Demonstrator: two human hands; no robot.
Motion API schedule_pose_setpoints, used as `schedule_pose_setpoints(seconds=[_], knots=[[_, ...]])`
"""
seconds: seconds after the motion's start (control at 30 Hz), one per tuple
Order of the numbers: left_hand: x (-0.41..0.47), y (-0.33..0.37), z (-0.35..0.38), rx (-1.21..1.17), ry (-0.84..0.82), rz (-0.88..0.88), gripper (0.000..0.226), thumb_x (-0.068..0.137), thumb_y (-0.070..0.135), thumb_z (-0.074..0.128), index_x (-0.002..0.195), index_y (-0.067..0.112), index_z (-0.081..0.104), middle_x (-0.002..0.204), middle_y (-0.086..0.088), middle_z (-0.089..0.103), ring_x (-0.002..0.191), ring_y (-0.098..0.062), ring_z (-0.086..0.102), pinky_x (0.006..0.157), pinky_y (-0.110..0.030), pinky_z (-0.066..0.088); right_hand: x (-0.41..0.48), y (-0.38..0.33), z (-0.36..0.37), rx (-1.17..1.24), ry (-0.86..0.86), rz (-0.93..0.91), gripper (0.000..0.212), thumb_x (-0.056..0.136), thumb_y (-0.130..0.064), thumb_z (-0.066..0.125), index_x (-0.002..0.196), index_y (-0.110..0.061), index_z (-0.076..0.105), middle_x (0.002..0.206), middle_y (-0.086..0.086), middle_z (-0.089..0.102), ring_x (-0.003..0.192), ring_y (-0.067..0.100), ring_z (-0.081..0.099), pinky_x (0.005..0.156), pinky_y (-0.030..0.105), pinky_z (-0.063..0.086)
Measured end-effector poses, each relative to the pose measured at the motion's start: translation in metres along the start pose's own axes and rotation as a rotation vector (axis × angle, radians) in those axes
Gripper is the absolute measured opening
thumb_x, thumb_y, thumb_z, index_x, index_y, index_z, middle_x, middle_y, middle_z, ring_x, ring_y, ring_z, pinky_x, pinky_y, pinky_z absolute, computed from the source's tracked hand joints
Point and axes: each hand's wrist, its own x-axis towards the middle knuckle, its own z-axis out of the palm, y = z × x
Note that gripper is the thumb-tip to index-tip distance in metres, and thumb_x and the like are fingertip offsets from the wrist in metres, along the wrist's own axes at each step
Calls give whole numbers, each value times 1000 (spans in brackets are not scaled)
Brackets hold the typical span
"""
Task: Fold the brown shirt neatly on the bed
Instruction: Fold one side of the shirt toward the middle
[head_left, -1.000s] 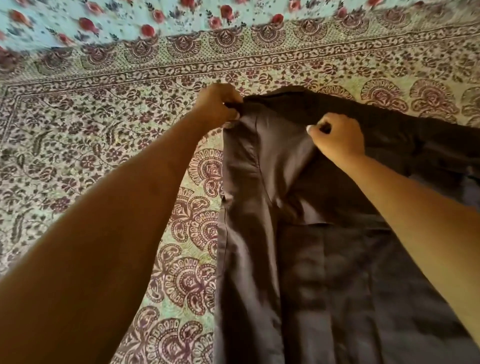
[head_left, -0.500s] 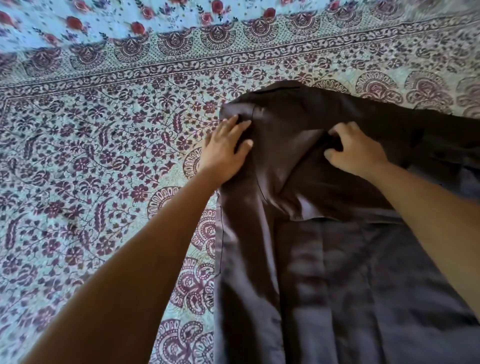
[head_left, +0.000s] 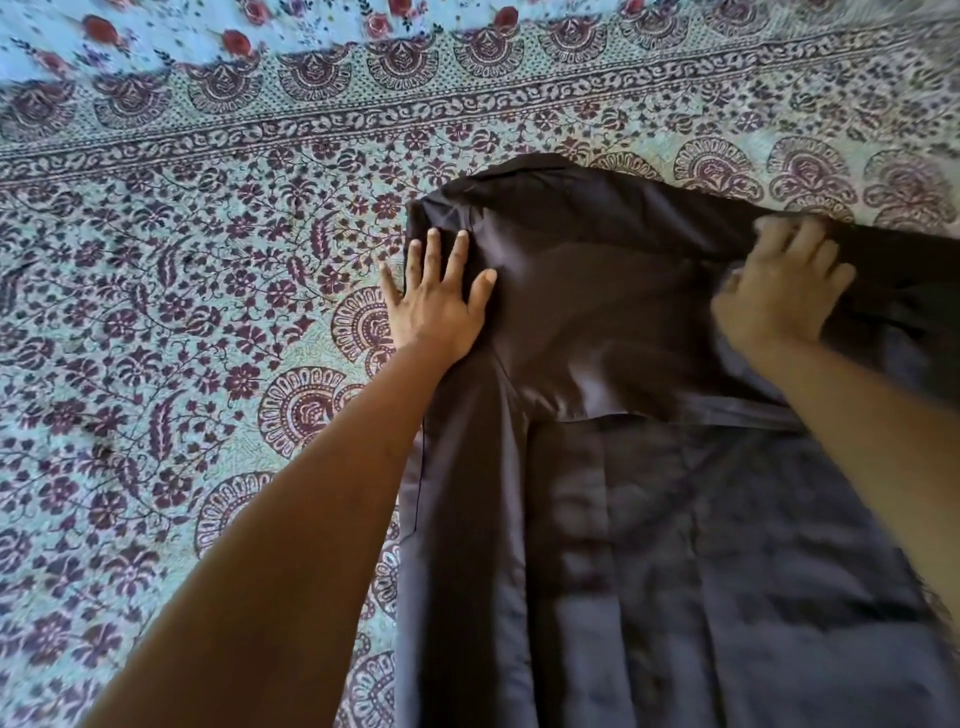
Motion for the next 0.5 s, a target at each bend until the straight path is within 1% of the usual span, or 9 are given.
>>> schedule_pose_setpoints(seconds=[0.07, 0.1, 0.13, 0.17, 0.2, 0.27, 0.37, 0.43, 0.5], knots=[[-4, 2, -4, -45, 85, 19, 56, 97, 52, 17, 149, 32, 6, 159, 4, -1, 146, -15, -5, 116, -46, -9, -21, -12, 10, 103, -25, -300, 50, 82, -22, 49, 130, -10, 40, 141, 17, 38, 125, 35, 39, 98, 47, 31], [-7, 3, -6, -65, 127, 41, 54, 98, 48, 18, 149, 32, 7, 159, 5, 1, 146, -14, -4, 116, -45, -9, -29, -20, 15, 146, -84, -456, 54, 85, -30, 41, 135, -11, 38, 145, 13, 36, 131, 31, 37, 101, 45, 30], [-9, 5, -6, -81, 144, 66, 52, 99, 44, 19, 149, 32, 8, 159, 5, 2, 146, -13, -3, 116, -44, -9, -37, -27, 21, 159, -167, -571, 59, 87, -38, 31, 140, -13, 33, 149, 11, 31, 136, 27, 32, 107, 44, 26], [-10, 6, -5, -94, 131, 84, 51, 100, 41, 20, 148, 33, 9, 159, 6, 2, 146, -13, -3, 116, -43, -8, -45, -32, 28, 151, -250, -623, 66, 87, -46, 21, 144, -14, 27, 153, 8, 24, 140, 23, 24, 111, 43, 18], [-10, 5, -4, -102, 100, 88, 50, 100, 40, 20, 148, 33, 9, 159, 5, 2, 146, -13, -3, 116, -43, -8, -52, -32, 35, 139, -314, -609, 72, 84, -51, 13, 146, -16, 20, 155, 5, 16, 143, 21, 17, 114, 41, 11], [-7, -3, 1, -87, 35, 63, 51, 100, 40, 20, 149, 34, 7, 159, 5, 0, 146, -14, -3, 117, -43, -7, -63, -21, 48, 101, -341, -453, 79, 79, -60, 4, 148, -21, 13, 157, 2, 7, 144, 20, 7, 115, 42, 2], [-4, -17, 7, 53, 24, 88, 55, 98, 46, 19, 149, 33, 3, 159, 3, -1, 146, -16, -2, 116, -45, -7, -71, 4, 53, 49, -286, -274, 81, 78, -66, 6, 148, -24, 14, 157, 4, 7, 144, 25, 7, 114, 46, 3], [-3, -18, 6, 82, 4, 105, 56, 98, 47, 20, 149, 33, 2, 159, 3, -2, 146, -16, -3, 116, -46, -7, -72, 19, 50, 25, -291, -220, 82, 77, -68, 7, 147, -25, 16, 156, 7, 9, 143, 29, 9, 114, 47, 6], [0, -15, -1, 87, -74, 92, 56, 98, 47, 20, 149, 33, 0, 159, 3, -5, 146, -17, -5, 116, -47, -9, -73, 26, 46, -15, -305, -189, 82, 78, -69, 8, 147, -25, 15, 156, 9, 9, 143, 30, 10, 114, 47, 5]])
